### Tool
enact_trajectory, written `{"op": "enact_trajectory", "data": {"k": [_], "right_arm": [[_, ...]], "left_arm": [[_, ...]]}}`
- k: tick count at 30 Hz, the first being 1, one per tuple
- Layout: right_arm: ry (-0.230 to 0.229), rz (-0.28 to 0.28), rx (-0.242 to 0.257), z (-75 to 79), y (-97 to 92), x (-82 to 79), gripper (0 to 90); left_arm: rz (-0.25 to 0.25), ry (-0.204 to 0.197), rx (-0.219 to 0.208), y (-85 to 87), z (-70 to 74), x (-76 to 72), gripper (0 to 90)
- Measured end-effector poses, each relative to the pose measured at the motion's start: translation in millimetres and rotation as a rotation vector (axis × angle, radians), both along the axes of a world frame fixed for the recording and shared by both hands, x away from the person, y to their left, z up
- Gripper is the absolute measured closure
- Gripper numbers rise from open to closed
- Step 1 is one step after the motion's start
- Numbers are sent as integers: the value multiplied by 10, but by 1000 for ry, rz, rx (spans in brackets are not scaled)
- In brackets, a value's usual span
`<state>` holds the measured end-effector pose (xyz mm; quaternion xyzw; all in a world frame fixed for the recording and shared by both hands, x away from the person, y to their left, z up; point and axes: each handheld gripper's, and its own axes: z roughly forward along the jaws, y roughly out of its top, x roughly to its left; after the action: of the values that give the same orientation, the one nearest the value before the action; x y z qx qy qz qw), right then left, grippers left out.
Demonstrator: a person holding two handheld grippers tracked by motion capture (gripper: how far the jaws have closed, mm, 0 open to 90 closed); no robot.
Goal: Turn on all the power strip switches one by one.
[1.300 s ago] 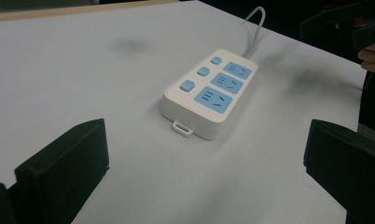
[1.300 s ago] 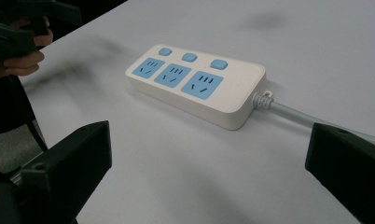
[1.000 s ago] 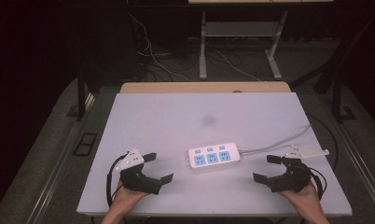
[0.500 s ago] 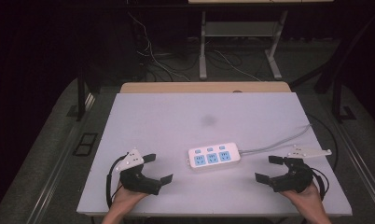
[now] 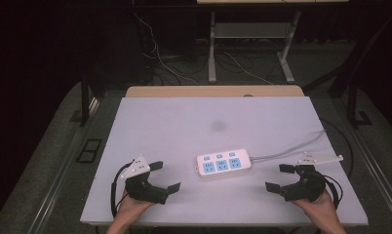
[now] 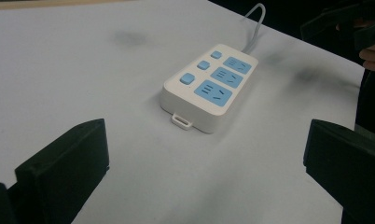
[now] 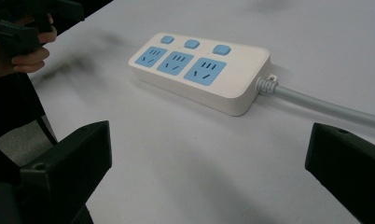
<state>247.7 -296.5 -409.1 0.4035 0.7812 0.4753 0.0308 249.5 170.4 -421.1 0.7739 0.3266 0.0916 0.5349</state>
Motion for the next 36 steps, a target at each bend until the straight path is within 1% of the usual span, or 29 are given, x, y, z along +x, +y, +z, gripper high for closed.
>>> {"op": "enact_trajectory", "data": {"k": [2,3,4,5,9,10,14,19,20,25,30,36], "right_arm": [[1,2,-6,0,9,4,3],[5,9,-26,12,31,7,3],[4,13,-31,23,37,11,3],[4,13,-31,23,37,11,3],[-3,27,-39,100,76,49,3],[-3,27,-39,100,76,49,3],[-6,50,-52,179,123,92,3],[-3,71,-61,211,157,127,3],[1,86,-69,225,178,145,3],[6,108,-92,273,223,187,3],[11,121,-95,312,251,226,3],[4,143,-110,376,310,291,3]], "left_arm": [[-1,0,0,3,-3,4,0],[-3,2,1,7,-5,7,0],[-3,2,1,7,-5,7,0],[-3,4,3,7,-7,8,0],[-6,6,7,2,-10,9,0],[-6,6,4,2,-11,9,0],[-1,6,-5,14,-9,12,0],[8,5,-13,31,-8,18,0],[8,8,-15,32,-9,18,0],[7,8,-10,27,-13,21,0],[4,11,-7,20,-19,20,0],[7,11,-7,22,-22,24,0]]}}
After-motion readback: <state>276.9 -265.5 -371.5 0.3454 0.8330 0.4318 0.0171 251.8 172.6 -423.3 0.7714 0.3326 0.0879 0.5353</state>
